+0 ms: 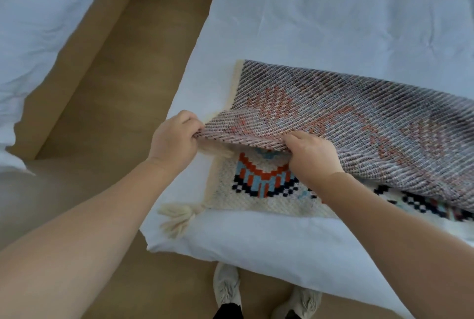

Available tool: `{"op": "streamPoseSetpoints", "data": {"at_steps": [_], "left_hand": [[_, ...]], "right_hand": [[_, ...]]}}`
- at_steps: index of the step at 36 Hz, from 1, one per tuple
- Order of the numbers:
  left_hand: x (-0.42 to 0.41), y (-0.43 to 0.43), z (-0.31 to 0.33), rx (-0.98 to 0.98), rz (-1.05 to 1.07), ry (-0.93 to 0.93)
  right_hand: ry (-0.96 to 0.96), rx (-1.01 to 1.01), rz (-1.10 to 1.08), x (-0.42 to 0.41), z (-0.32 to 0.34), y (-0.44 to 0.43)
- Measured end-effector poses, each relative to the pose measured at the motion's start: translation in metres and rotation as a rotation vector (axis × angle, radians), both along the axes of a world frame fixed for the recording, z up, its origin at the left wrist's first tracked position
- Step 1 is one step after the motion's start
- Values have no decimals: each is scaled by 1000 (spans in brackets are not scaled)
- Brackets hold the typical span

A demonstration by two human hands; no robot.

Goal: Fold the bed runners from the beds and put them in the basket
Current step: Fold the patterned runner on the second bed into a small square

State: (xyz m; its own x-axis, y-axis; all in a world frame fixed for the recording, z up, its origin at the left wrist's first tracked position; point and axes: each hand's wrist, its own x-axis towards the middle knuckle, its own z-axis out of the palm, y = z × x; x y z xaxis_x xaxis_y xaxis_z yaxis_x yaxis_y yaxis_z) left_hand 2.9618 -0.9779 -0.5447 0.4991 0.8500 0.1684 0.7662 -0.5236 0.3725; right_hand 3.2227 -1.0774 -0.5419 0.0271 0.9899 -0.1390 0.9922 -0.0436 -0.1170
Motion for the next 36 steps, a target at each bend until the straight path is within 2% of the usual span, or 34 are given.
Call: {"op": "streamPoseSetpoints", "data": {"at_steps": [3,8,11,14,17,19,24,28,32,36], "left_hand": [[2,2,16,71,6,-78],[-13,-11,5,-3,-188,2],[-28,-29,-11,-37,-198,59],[-37,-46,-26,-45,-170,71],[-40,-65,-37,-70,-157,90],[-42,-80,-43,-88,-186,151],[-39,-106,-62,-143,-190,371],[-19,-117,-57,-145,-157,420],[30,-133,-51,-200,-322,388],[107,-151,-50,-200,-455,276]], "right_hand": [[-12,-21,-77,6,-4,-4],[-111,-175,-173,22,-13,-28],[-191,-252,-236,38,-18,-50],[-162,-237,-298,62,-23,-70],[-105,-188,-256,75,-26,-94],[-146,-175,-198,74,-27,-112],[-245,-383,-144,67,-33,-136],[-234,-209,-245,78,-44,-138],[-185,-134,-267,84,-46,-146],[-114,-62,-294,102,-48,-168]]}}
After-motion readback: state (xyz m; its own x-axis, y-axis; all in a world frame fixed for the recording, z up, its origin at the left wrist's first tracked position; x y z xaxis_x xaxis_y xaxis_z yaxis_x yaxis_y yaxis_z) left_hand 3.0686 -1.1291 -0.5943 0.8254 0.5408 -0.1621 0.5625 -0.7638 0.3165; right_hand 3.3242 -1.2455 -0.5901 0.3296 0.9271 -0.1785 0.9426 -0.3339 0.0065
